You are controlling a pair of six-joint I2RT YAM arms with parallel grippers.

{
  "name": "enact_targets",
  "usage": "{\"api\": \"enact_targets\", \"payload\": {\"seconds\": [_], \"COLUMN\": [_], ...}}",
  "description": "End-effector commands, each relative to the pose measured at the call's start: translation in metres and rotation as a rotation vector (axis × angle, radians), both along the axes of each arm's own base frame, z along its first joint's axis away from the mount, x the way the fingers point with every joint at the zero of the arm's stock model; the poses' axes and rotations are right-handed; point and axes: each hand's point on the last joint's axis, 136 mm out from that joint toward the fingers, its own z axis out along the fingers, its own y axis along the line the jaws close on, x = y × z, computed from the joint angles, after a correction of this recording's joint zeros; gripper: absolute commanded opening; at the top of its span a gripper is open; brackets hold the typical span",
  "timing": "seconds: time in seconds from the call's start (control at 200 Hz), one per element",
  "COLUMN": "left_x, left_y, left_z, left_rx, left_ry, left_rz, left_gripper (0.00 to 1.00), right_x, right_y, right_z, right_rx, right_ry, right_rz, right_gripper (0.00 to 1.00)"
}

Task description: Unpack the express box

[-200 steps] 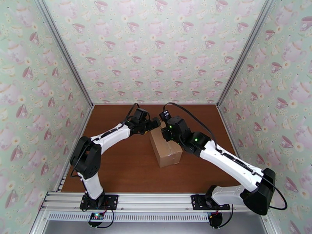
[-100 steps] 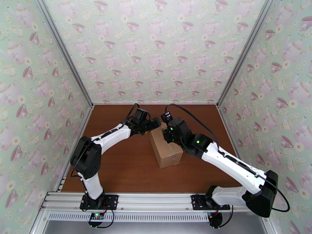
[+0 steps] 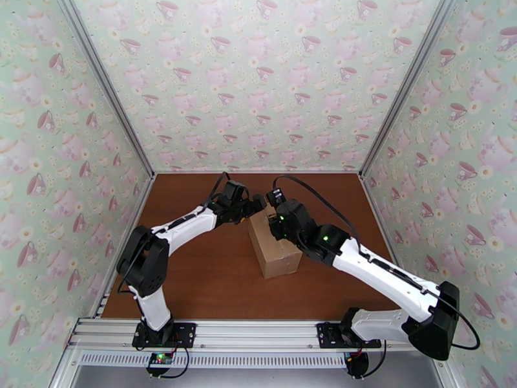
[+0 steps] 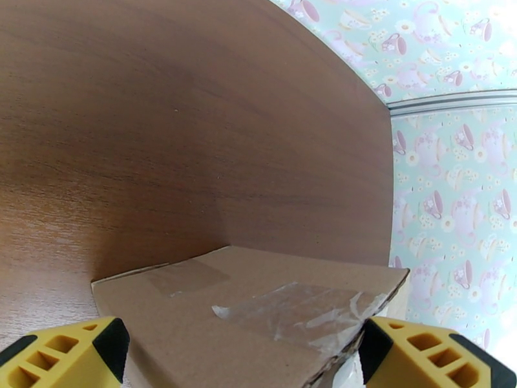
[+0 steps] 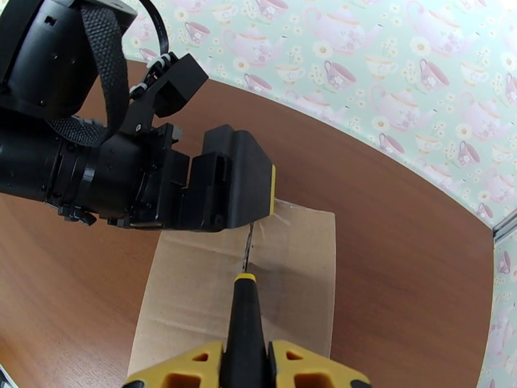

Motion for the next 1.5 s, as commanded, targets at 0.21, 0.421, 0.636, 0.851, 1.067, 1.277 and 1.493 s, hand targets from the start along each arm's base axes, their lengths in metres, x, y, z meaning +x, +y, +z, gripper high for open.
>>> {"api": "enact_targets", "payload": {"seconds": [0.21, 0.421, 0.636, 0.851, 1.067, 1.277, 1.493], "left_x": [0.006, 0.007, 0.009, 0.008, 0.009, 0.01, 0.01], "left_y": [0.044, 0.046, 0.047, 0.049, 0.05, 0.051, 0.053], "left_z": [-0.062, -0.066, -0.068, -0.072, -0.072, -0.073, -0.068], "left_rx": [0.155, 0.159, 0.16, 0.169, 0.175, 0.183, 0.185], "left_ry": [0.106, 0.113, 0.114, 0.121, 0.121, 0.121, 0.109], "left_rz": [0.149, 0.159, 0.165, 0.171, 0.176, 0.182, 0.189], "left_gripper": [1.0, 1.0, 0.99, 0.99, 0.99, 0.99, 0.99], "right_x": [-0.027, -0.033, -0.041, -0.047, -0.051, -0.055, -0.059], "right_y": [-0.002, -0.003, -0.006, -0.011, -0.012, -0.013, -0.014], "right_z": [0.001, -0.001, -0.006, -0.008, -0.008, -0.007, -0.012], "right_rx": [-0.025, -0.027, -0.036, -0.033, -0.027, -0.017, -0.018], "right_ry": [0.077, 0.091, 0.109, 0.118, 0.123, 0.132, 0.151], "right_rz": [0.051, 0.05, 0.043, 0.034, 0.031, 0.031, 0.029], "right_gripper": [0.0, 0.0, 0.0, 0.0, 0.0, 0.0, 0.0]}}
